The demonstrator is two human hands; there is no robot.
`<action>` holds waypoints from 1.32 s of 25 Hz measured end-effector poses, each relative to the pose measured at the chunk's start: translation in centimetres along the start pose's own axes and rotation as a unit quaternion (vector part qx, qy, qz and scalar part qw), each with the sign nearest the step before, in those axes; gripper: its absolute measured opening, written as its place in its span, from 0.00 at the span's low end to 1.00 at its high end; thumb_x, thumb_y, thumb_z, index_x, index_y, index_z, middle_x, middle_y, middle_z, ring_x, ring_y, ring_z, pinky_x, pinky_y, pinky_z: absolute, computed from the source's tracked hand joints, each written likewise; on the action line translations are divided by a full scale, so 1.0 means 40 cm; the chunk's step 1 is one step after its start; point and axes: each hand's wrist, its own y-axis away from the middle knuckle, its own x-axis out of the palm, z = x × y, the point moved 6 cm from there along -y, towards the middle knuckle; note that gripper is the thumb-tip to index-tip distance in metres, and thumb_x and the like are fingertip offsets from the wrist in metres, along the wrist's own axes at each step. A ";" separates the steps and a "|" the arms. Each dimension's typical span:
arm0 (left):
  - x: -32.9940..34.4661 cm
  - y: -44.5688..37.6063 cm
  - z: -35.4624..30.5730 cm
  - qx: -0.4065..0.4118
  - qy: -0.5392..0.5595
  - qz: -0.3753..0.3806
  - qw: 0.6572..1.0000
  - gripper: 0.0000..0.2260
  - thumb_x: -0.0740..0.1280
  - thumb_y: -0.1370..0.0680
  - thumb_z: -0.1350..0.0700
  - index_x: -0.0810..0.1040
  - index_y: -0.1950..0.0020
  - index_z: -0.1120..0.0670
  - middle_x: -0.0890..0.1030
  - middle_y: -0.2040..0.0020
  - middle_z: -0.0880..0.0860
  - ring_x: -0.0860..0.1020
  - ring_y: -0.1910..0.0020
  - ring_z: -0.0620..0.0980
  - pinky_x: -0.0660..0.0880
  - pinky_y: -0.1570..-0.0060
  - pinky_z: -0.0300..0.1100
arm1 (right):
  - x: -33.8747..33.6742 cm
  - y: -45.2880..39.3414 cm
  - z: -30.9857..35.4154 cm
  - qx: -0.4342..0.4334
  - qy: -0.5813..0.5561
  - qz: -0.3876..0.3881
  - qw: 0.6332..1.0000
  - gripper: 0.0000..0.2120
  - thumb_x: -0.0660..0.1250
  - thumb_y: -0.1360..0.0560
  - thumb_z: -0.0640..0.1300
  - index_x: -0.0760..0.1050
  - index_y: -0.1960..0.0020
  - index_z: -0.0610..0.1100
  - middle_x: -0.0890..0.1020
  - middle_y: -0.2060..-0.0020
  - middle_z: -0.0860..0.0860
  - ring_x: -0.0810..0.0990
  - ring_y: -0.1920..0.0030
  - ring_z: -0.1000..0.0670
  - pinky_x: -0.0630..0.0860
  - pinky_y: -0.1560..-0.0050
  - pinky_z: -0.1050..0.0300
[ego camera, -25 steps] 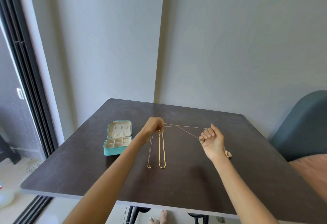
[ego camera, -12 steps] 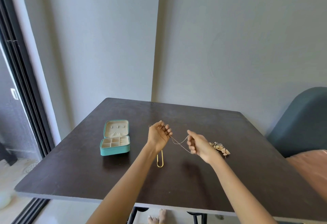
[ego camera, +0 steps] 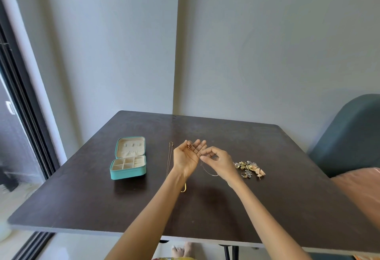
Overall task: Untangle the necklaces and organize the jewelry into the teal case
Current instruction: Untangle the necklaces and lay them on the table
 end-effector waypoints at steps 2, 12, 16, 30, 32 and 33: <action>0.002 0.000 0.010 -0.011 -0.005 0.005 1.000 0.16 0.52 0.19 0.56 0.67 0.66 0.55 0.78 0.58 0.58 0.78 0.50 0.58 0.73 0.49 0.57 | 0.004 -0.002 -0.001 -0.010 -0.005 -0.021 1.000 0.04 0.73 0.29 0.45 0.81 0.55 0.50 0.82 0.63 0.54 0.80 0.59 0.55 0.74 0.54 0.63; -0.006 -0.014 0.004 -0.013 -0.003 -0.002 1.000 0.16 0.51 0.19 0.57 0.67 0.66 0.56 0.78 0.57 0.59 0.78 0.47 0.60 0.69 0.36 0.53 | -0.013 -0.011 0.006 -0.044 0.058 -0.058 0.996 0.03 0.74 0.30 0.46 0.84 0.56 0.49 0.83 0.62 0.58 0.78 0.61 0.67 0.71 0.59 0.74; -0.005 -0.013 0.007 -0.014 -0.006 -0.001 1.000 0.16 0.52 0.19 0.57 0.67 0.66 0.56 0.79 0.57 0.59 0.78 0.48 0.60 0.73 0.43 0.53 | -0.007 -0.007 0.021 -0.066 0.115 -0.067 0.989 0.03 0.74 0.30 0.49 0.83 0.57 0.51 0.82 0.64 0.60 0.76 0.66 0.66 0.67 0.65 0.71; -0.023 -0.006 -0.045 0.090 -0.584 -0.008 0.807 0.09 0.60 0.22 0.62 0.75 0.61 0.54 0.79 0.59 0.53 0.76 0.59 0.48 0.71 0.59 0.34 | -0.033 -0.034 -0.002 -0.026 0.032 -0.005 0.999 0.08 0.68 0.25 0.42 0.79 0.60 0.53 0.76 0.57 0.60 0.70 0.48 0.63 0.64 0.53 0.70; -0.010 -0.002 -0.054 0.136 -0.634 0.016 0.761 0.07 0.63 0.22 0.62 0.79 0.56 0.55 0.80 0.56 0.55 0.75 0.56 0.48 0.73 0.52 0.38 | -0.034 -0.037 -0.008 0.000 0.016 0.009 1.000 0.08 0.67 0.24 0.43 0.79 0.60 0.53 0.75 0.55 0.60 0.71 0.47 0.62 0.65 0.53 0.72; -0.002 0.001 -0.059 0.164 -0.655 0.024 0.737 0.07 0.64 0.23 0.62 0.81 0.53 0.55 0.80 0.54 0.54 0.76 0.55 0.47 0.73 0.50 0.39 | -0.036 -0.037 -0.011 0.013 0.000 0.009 1.000 0.08 0.67 0.24 0.44 0.78 0.60 0.54 0.75 0.54 0.60 0.71 0.48 0.63 0.66 0.54 0.73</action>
